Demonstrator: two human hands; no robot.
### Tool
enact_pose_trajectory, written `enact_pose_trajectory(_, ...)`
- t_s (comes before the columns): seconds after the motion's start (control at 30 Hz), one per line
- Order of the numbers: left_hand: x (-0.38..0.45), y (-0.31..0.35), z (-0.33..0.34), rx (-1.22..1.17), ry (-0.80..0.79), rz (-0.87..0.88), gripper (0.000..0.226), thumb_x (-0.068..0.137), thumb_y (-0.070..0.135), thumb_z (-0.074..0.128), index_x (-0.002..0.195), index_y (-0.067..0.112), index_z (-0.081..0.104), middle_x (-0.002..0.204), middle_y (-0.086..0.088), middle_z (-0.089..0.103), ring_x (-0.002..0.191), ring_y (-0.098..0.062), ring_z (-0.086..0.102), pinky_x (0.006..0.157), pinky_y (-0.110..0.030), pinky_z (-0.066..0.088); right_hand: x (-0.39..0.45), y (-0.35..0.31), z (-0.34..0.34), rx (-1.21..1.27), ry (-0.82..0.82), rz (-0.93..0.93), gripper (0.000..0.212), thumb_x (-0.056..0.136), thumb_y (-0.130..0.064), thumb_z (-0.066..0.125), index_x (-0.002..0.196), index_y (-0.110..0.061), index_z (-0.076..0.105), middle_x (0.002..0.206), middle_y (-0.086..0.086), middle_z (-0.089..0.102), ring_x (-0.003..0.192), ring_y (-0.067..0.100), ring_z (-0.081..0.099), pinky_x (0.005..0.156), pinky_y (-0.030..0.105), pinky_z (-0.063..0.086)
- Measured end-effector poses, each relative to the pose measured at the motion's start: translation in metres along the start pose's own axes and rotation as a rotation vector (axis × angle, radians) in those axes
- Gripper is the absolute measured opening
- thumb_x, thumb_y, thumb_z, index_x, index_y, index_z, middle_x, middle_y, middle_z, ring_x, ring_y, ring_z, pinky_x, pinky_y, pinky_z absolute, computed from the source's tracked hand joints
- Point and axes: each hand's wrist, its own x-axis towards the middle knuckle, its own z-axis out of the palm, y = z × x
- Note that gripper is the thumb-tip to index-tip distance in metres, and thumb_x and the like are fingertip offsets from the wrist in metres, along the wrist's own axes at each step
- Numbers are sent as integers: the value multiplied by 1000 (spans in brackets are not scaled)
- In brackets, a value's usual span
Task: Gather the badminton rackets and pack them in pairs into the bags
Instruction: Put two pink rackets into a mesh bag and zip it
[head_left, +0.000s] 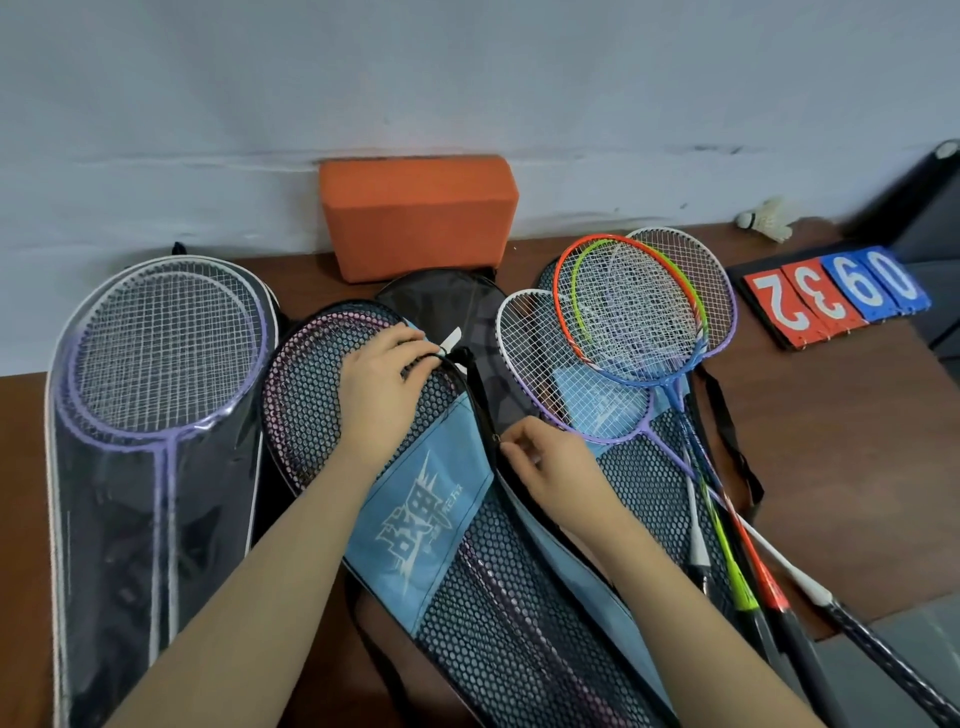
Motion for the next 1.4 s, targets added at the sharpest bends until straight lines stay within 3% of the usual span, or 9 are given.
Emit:
enact_pose_trajectory(0.1,-1,1,2,34,34,10,14,82,20,67,94,17,73,104,1,67,99,-17,61,85,-49,47,-1,2,3,-14,71,-52,9,91,-20,55,91,-13,60,64,1,62,51,10,52,52,30,46)
enact_pose_trajectory(0.2,2,2,-2,188,51,11,13,82,25,67,92,21,74,104,4,68,112,-19,54,97,-40,30,-5,4,0,48,109,-72,6,89,-16,59,85,-13,62,62,-3,60,49,9,47,52,14,34)
enact_pose_trajectory(0.37,1,17,0,304,8,15,14,84,21,64,95,19,72,110,1,66,118,-24,47,92,-39,22,-20,18,-2,216,112,77,5,87,-15,61,82,-16,63,74,0,66,67,21,61,66,43,53)
enact_pose_trajectory(0.57,-48,50,22,311,-415,469,21,78,22,69,99,26,68,120,5,61,125,-23,42,92,-42,22,-28,19,-1,207,121,85,6,85,-12,64,79,-11,64,67,-4,62,59,8,54,60,30,47)
enact_pose_trajectory(0.7,-64,50,27,319,-503,371,9,83,29,64,91,29,68,105,14,65,126,-21,46,93,-39,14,-35,17,-2,182,105,52,5,85,-12,64,79,-13,65,67,-14,57,62,3,53,59,17,43)
enact_pose_trajectory(0.83,-57,45,27,299,-569,383,13,90,30,56,96,31,67,106,17,62,125,-15,41,95,-36,10,-45,20,-2,199,118,75,7,85,-9,64,78,-7,65,72,-1,63,67,6,55,62,15,43)
enact_pose_trajectory(1.03,-49,35,32,255,-346,257,12,87,30,60,84,31,72,94,15,67,109,-17,52,88,-35,16,-74,36,-15,178,89,160,11,86,-12,63,76,-17,64,71,-13,60,71,1,57,64,10,42)
enact_pose_trajectory(1.27,-49,41,38,335,-306,48,19,92,28,53,92,28,71,106,12,64,116,-16,42,91,-36,13,-105,61,-26,154,59,274,13,87,-11,62,95,-17,71,84,-9,65,79,-3,59,71,8,43)
enact_pose_trajectory(1.4,-74,66,42,318,-468,155,23,94,29,47,109,29,64,125,13,55,125,-14,34,93,-36,12,-100,59,-24,146,37,231,15,87,-10,62,97,-12,72,86,-5,67,83,6,61,76,20,48)
